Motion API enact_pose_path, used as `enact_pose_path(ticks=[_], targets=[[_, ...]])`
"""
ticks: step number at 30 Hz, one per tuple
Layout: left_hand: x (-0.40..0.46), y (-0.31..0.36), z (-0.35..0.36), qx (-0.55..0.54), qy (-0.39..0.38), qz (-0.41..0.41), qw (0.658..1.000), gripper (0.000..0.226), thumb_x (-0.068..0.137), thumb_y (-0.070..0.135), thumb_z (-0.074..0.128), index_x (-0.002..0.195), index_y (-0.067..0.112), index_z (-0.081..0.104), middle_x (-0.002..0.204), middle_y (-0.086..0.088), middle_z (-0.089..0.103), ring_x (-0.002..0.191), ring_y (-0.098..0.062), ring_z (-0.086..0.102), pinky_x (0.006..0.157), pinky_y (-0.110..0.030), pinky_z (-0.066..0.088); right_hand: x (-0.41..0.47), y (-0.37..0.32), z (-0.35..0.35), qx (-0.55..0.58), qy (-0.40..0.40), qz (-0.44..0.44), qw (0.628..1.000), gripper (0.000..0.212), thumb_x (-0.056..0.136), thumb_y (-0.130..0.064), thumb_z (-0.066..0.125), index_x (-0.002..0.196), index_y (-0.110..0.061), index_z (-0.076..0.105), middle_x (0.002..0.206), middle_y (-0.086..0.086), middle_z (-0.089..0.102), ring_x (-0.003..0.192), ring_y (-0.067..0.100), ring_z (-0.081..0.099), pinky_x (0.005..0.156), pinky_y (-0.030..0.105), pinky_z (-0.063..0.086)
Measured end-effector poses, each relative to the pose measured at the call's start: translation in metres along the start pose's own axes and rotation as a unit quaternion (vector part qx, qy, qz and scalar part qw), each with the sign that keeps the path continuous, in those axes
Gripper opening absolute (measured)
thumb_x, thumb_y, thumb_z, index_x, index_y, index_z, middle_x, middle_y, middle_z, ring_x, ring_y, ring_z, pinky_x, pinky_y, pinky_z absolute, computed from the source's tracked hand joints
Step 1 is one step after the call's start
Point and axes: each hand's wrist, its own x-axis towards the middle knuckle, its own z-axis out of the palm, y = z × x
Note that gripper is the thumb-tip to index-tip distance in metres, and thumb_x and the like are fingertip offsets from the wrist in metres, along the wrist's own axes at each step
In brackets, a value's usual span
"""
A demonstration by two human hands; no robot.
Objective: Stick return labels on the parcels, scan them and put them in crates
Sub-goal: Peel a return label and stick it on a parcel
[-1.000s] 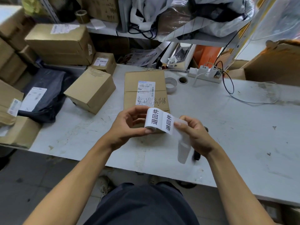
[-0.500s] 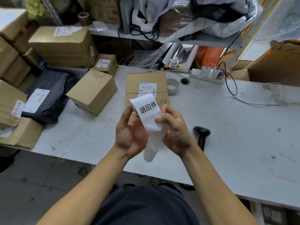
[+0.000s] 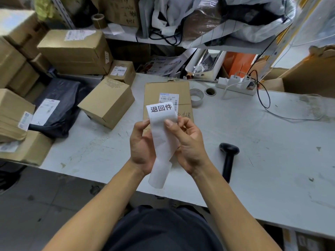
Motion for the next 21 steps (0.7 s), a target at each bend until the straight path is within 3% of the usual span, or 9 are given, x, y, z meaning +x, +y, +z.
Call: enact_pose_path(ticks=[3,5,7,9,11,16,19,21], targets=[[0.001,0.003,-0.002,0.085,0.009,0.03,0.996,0.077,0.086,0.038,0.056,0.152,0.002,0.036,0.142,-0.022,0.049,0.133,-0.039,0.044,0.108,-0.046,0.039,0.002,-0.003,-0.008,-0.046,0.023,-0.026,0.998,0.033,0.076,-0.008,0.078,0.086,-0.016,0.047,0.088,0.005,0.069,0.082,0.018,0.069,0.074,0.031,0.057],[0.001,0.01,-0.002,0.237,0.057,0.121,0.962,0.07,0.084,0.033,0.055,0.149,0.011,0.042,0.142,-0.015,0.055,0.13,-0.034,0.054,0.102,-0.043,0.048,0.002,-0.006,-0.015,-0.089,0.04,-0.035,0.995,0.038,0.074,-0.011,0.08,0.101,-0.015,0.053,0.092,0.009,0.074,0.085,0.019,0.071,0.073,0.031,0.057],[-0.001,0.02,-0.005,0.458,0.087,0.229,0.855,0.061,0.083,0.033,0.063,0.141,0.018,0.051,0.136,-0.004,0.058,0.124,-0.022,0.059,0.092,-0.035,0.054,0.002,-0.008,-0.022,-0.127,0.049,-0.033,0.99,0.046,0.071,-0.015,0.082,0.111,-0.013,0.059,0.102,0.012,0.076,0.093,0.02,0.072,0.076,0.031,0.058],[0.0,0.03,-0.01,0.614,0.066,0.273,0.738,0.051,0.086,0.033,0.071,0.132,0.013,0.064,0.129,-0.002,0.061,0.119,-0.019,0.061,0.088,-0.034,0.057,0.002,-0.009,-0.029,-0.154,0.046,-0.039,0.986,0.047,0.069,-0.016,0.083,0.113,-0.011,0.065,0.105,0.012,0.076,0.096,0.02,0.072,0.079,0.029,0.057],[0.003,0.039,-0.013,0.677,0.04,0.269,0.684,0.043,0.086,0.033,0.076,0.122,0.009,0.072,0.12,-0.003,0.069,0.11,-0.016,0.066,0.084,-0.032,0.059,0.002,-0.01,-0.036,-0.177,0.046,-0.044,0.982,0.048,0.068,-0.017,0.084,0.112,-0.008,0.068,0.104,0.013,0.076,0.094,0.02,0.072,0.079,0.028,0.057],[0.007,0.037,-0.008,0.702,-0.013,0.245,0.669,0.024,0.09,0.015,0.076,0.114,0.011,0.077,0.11,0.001,0.076,0.099,-0.013,0.072,0.081,-0.032,0.06,0.002,-0.014,-0.052,-0.228,0.046,-0.053,0.971,0.037,0.07,-0.01,0.083,0.103,-0.005,0.067,0.088,0.005,0.075,0.08,0.014,0.071,0.07,0.026,0.057],[0.008,0.029,-0.006,0.704,0.008,0.253,0.664,0.019,0.094,0.012,0.069,0.111,0.013,0.078,0.107,0.004,0.077,0.097,-0.009,0.072,0.08,-0.036,0.06,0.003,-0.014,-0.063,-0.247,0.044,-0.052,0.967,0.029,0.075,0.003,0.08,0.099,-0.006,0.066,0.084,0.0,0.076,0.078,0.013,0.072,0.07,0.025,0.057],[0.008,0.027,-0.006,0.715,-0.003,0.261,0.649,0.02,0.093,0.017,0.072,0.113,0.014,0.077,0.107,0.005,0.077,0.093,-0.008,0.072,0.078,-0.035,0.06,0.001,-0.015,-0.069,-0.256,0.047,-0.047,0.964,0.032,0.072,-0.005,0.083,0.099,-0.005,0.067,0.084,0.002,0.076,0.079,0.015,0.071,0.072,0.027,0.056]])
